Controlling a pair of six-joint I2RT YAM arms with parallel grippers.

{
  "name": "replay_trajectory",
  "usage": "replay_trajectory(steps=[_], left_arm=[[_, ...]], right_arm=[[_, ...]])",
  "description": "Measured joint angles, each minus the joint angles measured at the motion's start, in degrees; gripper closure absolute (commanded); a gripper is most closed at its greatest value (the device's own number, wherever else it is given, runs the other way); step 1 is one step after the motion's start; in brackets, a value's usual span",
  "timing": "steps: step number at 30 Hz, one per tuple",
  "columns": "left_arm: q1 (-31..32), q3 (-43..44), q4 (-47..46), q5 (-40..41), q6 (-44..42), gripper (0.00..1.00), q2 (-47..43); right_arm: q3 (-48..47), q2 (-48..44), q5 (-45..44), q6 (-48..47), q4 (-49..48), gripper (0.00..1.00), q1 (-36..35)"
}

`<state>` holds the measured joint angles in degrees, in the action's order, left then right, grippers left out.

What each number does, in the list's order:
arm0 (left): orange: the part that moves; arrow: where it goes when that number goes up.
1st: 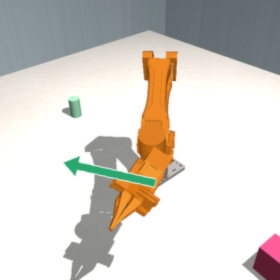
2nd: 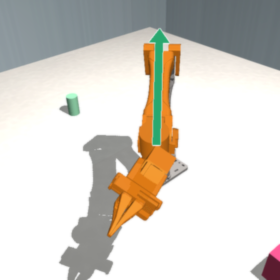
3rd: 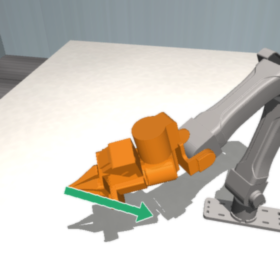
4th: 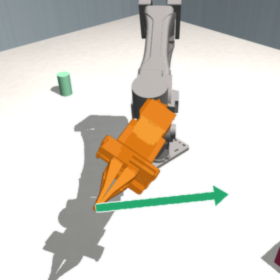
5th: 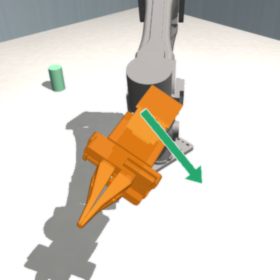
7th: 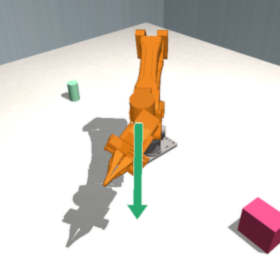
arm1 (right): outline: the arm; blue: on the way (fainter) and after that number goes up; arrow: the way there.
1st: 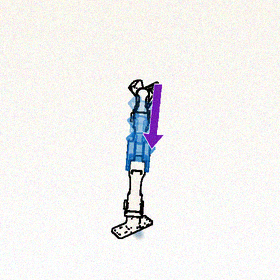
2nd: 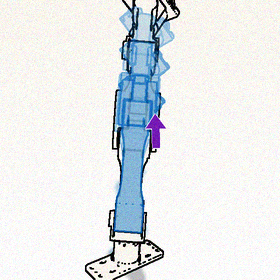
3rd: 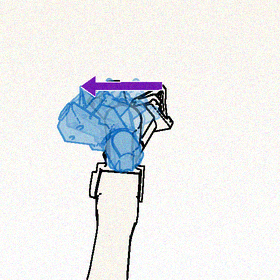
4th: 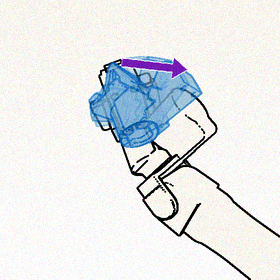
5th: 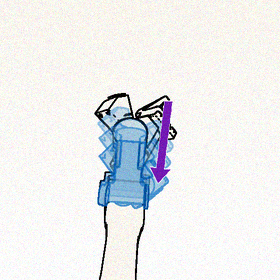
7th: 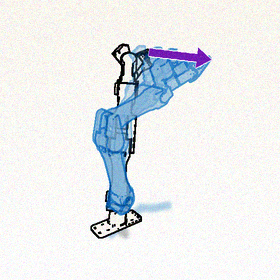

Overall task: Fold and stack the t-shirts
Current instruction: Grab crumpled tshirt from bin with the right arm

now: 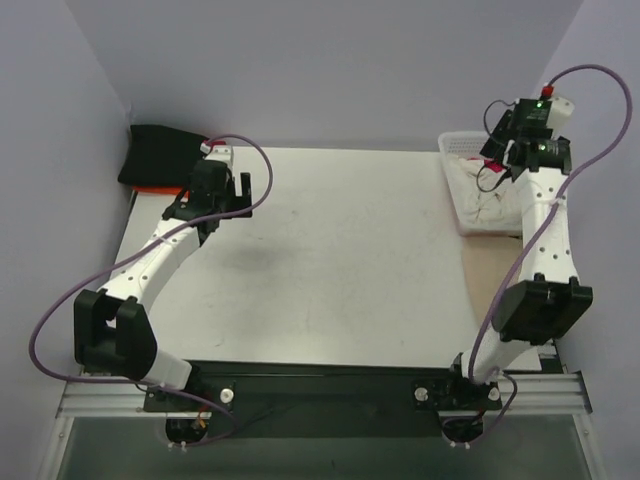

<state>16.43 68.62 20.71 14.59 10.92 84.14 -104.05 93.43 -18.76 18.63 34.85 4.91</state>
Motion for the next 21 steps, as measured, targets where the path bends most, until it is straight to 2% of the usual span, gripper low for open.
replay_trajectory(steps=[3, 6, 11, 21], left_arm=[[0.00, 0.00, 0.44, 0.00, 0.31, 0.03, -0.02], [0.00, 0.00, 0.74, 0.00, 0.72, 0.03, -0.24], [0.00, -0.42, 0.68, -0.02, 1.97, 0.03, -1.99], [0.00, -1.66, 0.79, -0.02, 3.48, 0.03, -2.97]], right_arm=[[-6.43, 5.95, 5.25, 2.62, 2.47, 0.24, 5.25], [-8.09, 11.08, 10.99, 5.03, 4.44, 0.25, 7.89], [-8.07, 17.35, 18.58, 7.17, 7.45, 0.28, 9.38], [-9.29, 21.88, 23.69, 7.04, 8.52, 0.28, 9.64]])
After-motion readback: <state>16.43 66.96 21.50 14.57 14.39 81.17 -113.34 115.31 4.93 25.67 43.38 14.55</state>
